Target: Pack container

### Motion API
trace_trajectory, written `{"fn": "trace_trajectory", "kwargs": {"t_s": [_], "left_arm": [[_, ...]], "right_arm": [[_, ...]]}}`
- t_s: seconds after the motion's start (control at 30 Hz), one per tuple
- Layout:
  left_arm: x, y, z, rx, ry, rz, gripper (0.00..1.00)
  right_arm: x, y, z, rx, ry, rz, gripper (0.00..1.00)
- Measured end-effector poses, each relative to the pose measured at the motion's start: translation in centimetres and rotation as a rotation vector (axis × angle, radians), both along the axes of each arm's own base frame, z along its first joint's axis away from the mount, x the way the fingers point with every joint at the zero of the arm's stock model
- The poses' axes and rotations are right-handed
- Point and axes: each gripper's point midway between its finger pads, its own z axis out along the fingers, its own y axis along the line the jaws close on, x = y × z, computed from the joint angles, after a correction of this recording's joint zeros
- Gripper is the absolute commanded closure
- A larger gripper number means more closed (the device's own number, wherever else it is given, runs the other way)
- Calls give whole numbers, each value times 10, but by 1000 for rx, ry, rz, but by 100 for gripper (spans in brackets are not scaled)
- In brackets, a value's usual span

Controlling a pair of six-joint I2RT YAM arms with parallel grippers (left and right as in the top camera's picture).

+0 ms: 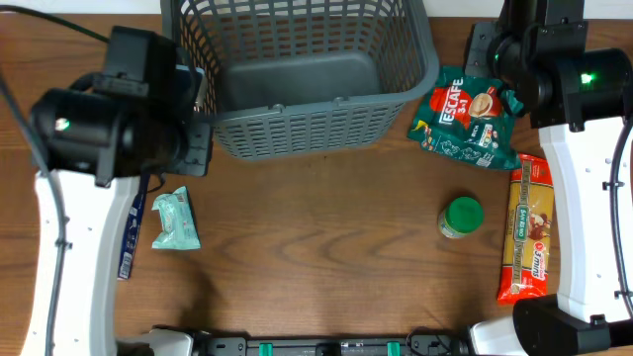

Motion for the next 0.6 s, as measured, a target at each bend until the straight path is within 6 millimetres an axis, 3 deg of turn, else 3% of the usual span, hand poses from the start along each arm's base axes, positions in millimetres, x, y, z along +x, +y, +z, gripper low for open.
{"fn": "trace_trajectory", "kwargs": {"t_s": [0.2, 0.6], "left_arm": [[19, -4, -36, 13, 64, 3, 94], [52, -11, -53, 8, 41, 3, 95]], "right_arm": [[-1, 0, -2, 0, 9, -1, 99], [-6, -1, -6, -3, 33, -1, 99]]}}
